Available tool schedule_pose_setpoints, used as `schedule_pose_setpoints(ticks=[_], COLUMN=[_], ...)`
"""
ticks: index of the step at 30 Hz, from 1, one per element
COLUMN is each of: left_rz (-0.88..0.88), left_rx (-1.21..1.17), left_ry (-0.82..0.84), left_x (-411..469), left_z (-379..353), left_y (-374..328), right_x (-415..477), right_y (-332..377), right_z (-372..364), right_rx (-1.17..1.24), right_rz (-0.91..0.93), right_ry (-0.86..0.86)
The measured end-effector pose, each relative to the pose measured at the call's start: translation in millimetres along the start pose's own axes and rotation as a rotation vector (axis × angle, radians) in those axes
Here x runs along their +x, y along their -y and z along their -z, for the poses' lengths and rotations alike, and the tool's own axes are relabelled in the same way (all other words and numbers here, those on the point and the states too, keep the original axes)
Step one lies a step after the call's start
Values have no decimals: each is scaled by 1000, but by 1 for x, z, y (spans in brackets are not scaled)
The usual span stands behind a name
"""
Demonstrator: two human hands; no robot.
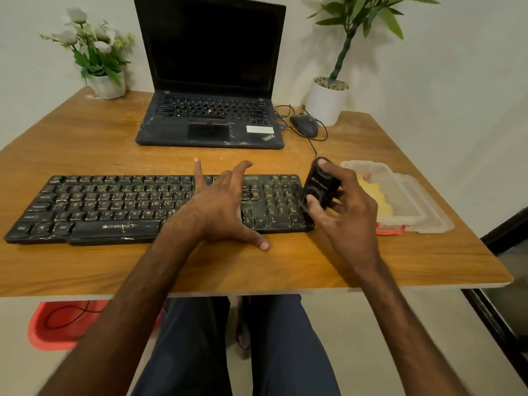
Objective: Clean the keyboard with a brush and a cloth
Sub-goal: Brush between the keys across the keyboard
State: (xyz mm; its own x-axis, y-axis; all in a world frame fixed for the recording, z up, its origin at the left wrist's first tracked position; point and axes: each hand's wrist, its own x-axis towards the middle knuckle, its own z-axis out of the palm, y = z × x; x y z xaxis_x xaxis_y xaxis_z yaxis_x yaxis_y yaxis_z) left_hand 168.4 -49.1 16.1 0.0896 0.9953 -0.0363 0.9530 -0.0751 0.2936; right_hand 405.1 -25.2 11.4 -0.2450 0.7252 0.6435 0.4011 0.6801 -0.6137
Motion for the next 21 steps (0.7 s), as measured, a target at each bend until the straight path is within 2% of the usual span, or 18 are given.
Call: schedule_pose_setpoints(ticks=[4,6,11,14,18,21], left_rz=[2,3,11,18,19,9], left_rx=[8,12,-2,-4,12,1], left_ry=[6,12,14,22,16,14], left_x=[1,1,1,1,1,0], left_z=[0,0,1,2,0,1], left_y=[1,1,-1,-1,0,-1], right_x=[-1,5,57,59,37,61], right_y=[14,11,-13,-9,5,-5], right_z=[-12,-16,-20,-26,-32,-34], right_rx=[128,114,8,60,132,35], right_rz=[65,94,-13,-73,36,48], right_ry=[192,249,146,166,340,291])
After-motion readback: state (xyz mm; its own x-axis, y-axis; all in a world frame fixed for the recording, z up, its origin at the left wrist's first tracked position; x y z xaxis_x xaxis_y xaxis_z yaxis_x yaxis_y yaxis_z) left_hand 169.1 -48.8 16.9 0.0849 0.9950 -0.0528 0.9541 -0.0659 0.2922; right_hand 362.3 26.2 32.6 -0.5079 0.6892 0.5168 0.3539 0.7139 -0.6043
